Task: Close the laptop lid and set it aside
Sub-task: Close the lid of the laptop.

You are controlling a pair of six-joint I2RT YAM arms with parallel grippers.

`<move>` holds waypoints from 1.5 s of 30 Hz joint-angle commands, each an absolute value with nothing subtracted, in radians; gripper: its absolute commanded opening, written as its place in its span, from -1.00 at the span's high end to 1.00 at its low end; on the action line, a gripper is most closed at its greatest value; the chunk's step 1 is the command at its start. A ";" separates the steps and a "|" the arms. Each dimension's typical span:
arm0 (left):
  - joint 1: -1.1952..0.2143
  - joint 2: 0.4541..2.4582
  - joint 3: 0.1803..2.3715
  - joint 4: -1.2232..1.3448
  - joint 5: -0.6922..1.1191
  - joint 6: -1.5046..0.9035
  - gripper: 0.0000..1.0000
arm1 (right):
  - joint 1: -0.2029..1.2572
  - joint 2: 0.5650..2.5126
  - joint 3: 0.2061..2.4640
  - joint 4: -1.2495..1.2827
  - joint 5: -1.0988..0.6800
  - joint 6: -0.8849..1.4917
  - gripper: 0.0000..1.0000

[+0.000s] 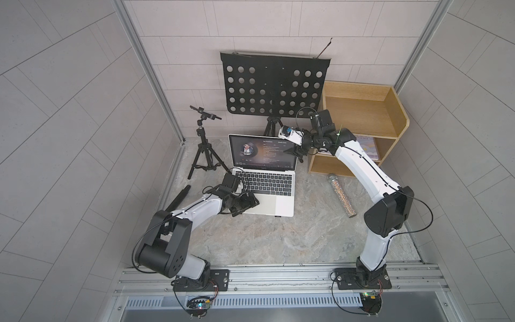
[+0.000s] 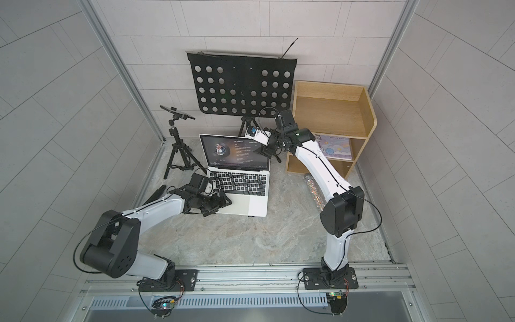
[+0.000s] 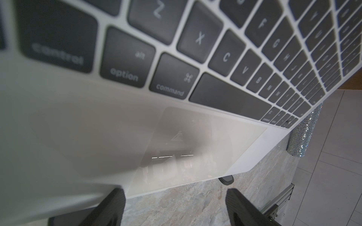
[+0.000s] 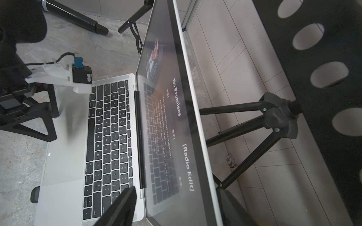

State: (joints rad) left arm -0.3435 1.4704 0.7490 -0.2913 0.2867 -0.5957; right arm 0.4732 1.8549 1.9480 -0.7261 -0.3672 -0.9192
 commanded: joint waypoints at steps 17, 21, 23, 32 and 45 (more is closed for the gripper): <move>-0.348 1.520 0.753 -0.267 0.306 -0.596 -0.69 | 0.544 1.698 1.797 -0.808 -0.333 -0.911 -0.20; -0.348 1.516 0.754 -0.267 0.310 -0.595 -0.70 | 0.561 1.674 1.753 -0.807 -0.327 -0.903 -0.13; -0.348 1.514 0.754 -0.269 0.310 -0.594 -0.70 | 0.571 1.660 1.724 -0.803 -0.321 -0.899 -0.11; -0.348 1.490 0.753 -0.276 0.309 -0.594 -0.70 | 0.630 1.628 1.621 -0.762 -0.241 -0.872 -0.03; -0.347 1.464 0.743 -0.276 0.305 -0.601 -0.71 | 0.683 1.557 1.490 -0.685 -0.154 -0.845 0.18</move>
State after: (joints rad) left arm -0.3435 1.4841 0.7490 -0.2768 0.3084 -0.5991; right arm 0.6598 1.5650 1.5242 -0.6125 -0.1387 -0.8696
